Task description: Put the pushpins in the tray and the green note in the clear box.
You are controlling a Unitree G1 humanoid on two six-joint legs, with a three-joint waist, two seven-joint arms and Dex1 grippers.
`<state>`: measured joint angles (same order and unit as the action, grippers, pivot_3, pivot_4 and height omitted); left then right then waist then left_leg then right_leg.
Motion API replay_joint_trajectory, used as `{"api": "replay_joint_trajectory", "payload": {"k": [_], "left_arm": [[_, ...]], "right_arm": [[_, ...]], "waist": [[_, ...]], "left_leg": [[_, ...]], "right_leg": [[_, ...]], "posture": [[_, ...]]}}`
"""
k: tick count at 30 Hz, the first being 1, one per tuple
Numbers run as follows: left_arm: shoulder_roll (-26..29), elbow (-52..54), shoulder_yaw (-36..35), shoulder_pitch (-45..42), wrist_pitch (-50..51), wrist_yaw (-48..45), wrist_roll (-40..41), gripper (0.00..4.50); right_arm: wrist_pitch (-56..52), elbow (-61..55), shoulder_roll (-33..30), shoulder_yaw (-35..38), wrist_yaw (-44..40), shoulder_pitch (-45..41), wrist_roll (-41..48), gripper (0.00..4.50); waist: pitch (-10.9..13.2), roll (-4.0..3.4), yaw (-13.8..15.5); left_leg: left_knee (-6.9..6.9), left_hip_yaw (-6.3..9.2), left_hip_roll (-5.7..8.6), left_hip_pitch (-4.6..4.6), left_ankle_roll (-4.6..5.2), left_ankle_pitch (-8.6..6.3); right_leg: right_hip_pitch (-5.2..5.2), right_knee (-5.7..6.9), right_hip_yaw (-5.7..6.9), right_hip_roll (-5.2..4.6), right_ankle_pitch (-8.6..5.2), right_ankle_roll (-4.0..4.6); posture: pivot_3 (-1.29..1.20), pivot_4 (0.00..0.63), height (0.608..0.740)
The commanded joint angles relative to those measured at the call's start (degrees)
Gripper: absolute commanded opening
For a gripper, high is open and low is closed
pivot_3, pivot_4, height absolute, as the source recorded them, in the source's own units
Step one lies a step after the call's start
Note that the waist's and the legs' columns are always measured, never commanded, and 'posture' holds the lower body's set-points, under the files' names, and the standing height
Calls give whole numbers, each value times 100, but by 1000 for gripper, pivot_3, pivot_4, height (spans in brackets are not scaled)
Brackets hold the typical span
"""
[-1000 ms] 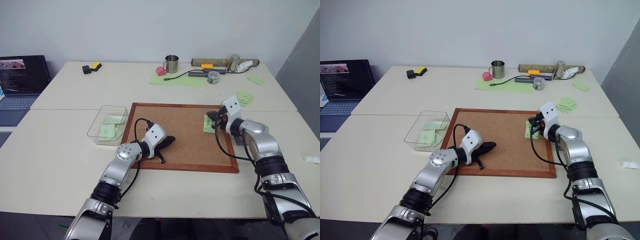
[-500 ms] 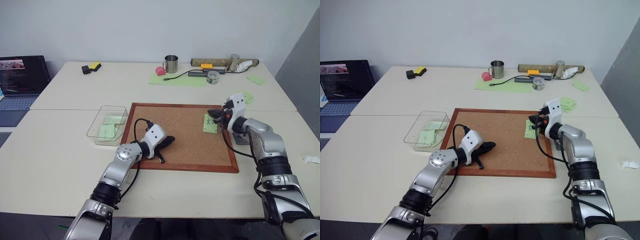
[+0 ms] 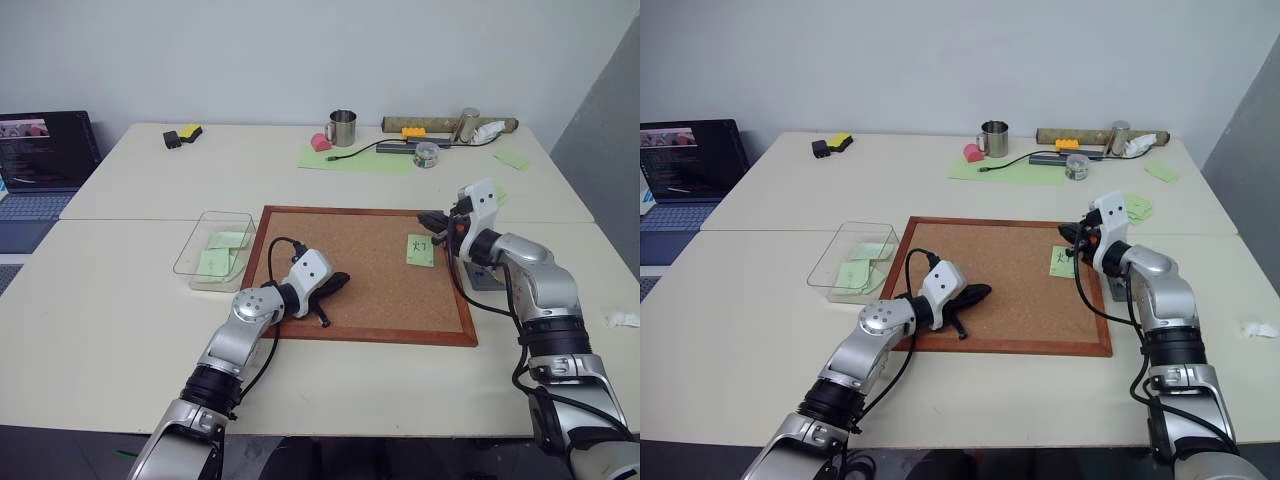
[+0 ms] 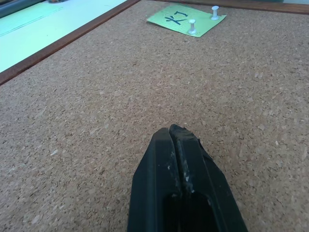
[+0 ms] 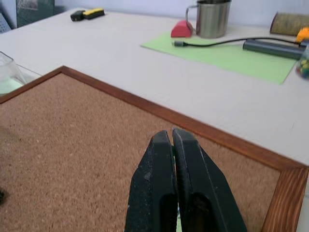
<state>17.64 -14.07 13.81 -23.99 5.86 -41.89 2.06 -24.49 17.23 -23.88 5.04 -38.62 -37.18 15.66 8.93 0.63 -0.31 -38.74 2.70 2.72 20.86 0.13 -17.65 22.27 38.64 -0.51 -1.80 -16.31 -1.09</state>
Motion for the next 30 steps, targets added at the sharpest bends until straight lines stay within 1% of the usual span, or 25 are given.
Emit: {"api": "replay_joint_trajectory", "payload": {"k": [1,3,6,9,13,17,23,25,26,29,30], "left_arm": [[-9,-237,235,227,206,-53,-177,0],[-4,-232,233,230,203,-52,-179,0],[10,-202,225,244,204,-56,-174,0],[25,-162,225,269,202,-49,-169,0],[43,-145,229,281,199,-63,-166,0],[53,-160,228,262,187,-84,-166,0],[72,-175,258,229,152,-134,-180,0],[76,-166,261,232,154,-136,-184,0],[79,-160,261,235,156,-136,-186,0],[101,-129,257,266,156,-140,-185,0],[107,-120,258,275,155,-144,-184,0]], "right_arm": [[-28,-275,-145,256,-53,-135,231,26],[-60,-323,-321,268,-12,-96,164,26],[-94,-532,-743,189,64,119,-126,26],[-231,-897,-1152,245,289,493,-374,26],[-547,-1247,-1470,390,578,990,-539,26],[-807,-1412,-1621,443,621,1420,-586,26],[-781,-1166,-1582,414,766,1565,-636,26],[-796,-1127,-1555,412,795,1552,-635,437],[-808,-1099,-1551,412,806,1543,-631,499],[-940,-1089,-1540,456,776,1524,-528,1257],[-982,-1113,-1537,473,760,1520,-493,1436]], "waist": [[0,0,1],[0,0,3],[0,0,8],[0,0,18],[-2,-2,17],[-2,-2,21],[-2,-2,16],[-2,-2,16],[-2,-2,17],[-2,-2,17],[-2,-2,17]], "left_leg": [[0,0,0,1,0,0],[1,0,0,1,0,0],[1,0,0,2,0,0],[5,1,0,5,1,-1],[8,-1,-1,5,1,-1],[7,0,-1,5,2,-1],[7,-1,-1,4,2,-1],[7,-1,-1,4,2,-1],[7,-1,-1,4,2,-1],[7,-1,-1,4,2,-1],[7,-1,-1,4,2,-1]], "right_leg": [[0,-1,0,0,0,0],[0,-2,0,0,0,0],[0,-3,0,0,0,0],[0,-11,0,0,0,0],[-2,-16,-2,0,0,0],[-3,-14,-1,0,-1,-1],[-4,-15,-1,0,-1,-2],[-4,-16,-1,0,-1,-2],[-4,-16,-1,0,-1,-2],[-4,-16,-1,0,-1,-2],[-4,-16,-1,0,-1,-2]], "posture": [[0,150,740],[0,150,740],[0,150,740],[0,150,740],[0,150,740],[0,150,740],[0,150,740],[0,150,740],[0,150,740],[0,150,740],[0,150,740]]}}
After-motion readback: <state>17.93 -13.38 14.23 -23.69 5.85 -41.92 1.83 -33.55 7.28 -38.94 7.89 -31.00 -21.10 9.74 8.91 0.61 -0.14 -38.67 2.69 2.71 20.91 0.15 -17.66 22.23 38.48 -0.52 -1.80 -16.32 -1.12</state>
